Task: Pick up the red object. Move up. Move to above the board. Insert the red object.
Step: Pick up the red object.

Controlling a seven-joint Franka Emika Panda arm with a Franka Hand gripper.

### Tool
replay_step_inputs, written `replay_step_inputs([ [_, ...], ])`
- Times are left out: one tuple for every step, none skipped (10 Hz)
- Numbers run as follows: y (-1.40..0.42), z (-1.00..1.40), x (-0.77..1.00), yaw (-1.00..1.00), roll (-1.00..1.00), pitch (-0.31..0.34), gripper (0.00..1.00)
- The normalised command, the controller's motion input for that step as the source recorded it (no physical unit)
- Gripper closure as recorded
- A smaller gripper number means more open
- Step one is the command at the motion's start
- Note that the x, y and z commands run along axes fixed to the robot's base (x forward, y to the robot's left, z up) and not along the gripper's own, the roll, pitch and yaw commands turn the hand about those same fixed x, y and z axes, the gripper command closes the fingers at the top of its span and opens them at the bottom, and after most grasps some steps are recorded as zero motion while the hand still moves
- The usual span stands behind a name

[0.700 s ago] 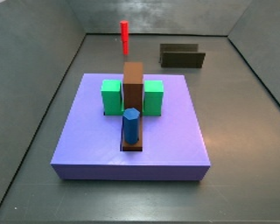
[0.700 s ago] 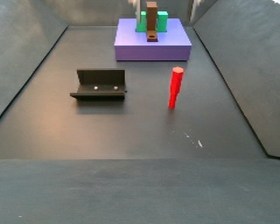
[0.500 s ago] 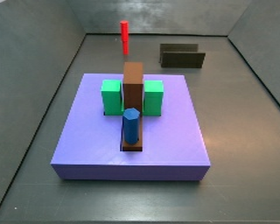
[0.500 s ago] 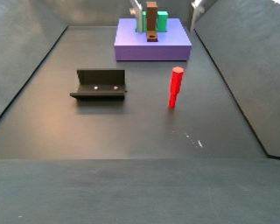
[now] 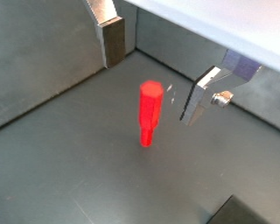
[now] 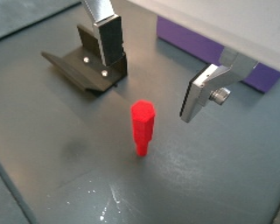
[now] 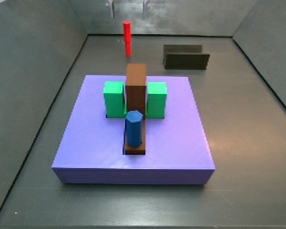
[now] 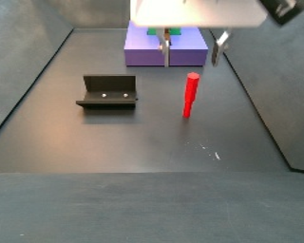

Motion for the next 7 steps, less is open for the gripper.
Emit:
replay_step_inputs([
  [0.03, -0.55, 0.05, -0.08, 0.13, -0.003, 0.00],
  [0.06, -0.53, 0.00, -0.07, 0.15, 0.000, 0.00],
  [0.20, -0.44, -0.03, -0.13, 0.18, 0.000, 0.00],
  [0.26, -0.37, -0.14, -0.17, 0.15, 0.000, 0.00],
  [0.18, -0.31, -0.03, -0.12, 0.16, 0.000, 0.00],
  [0.05, -0.19, 0.00, -0.05, 0.12, 0.000, 0.00],
  [0.00, -0.07, 0.00, -0.02, 0.00, 0.000, 0.00],
])
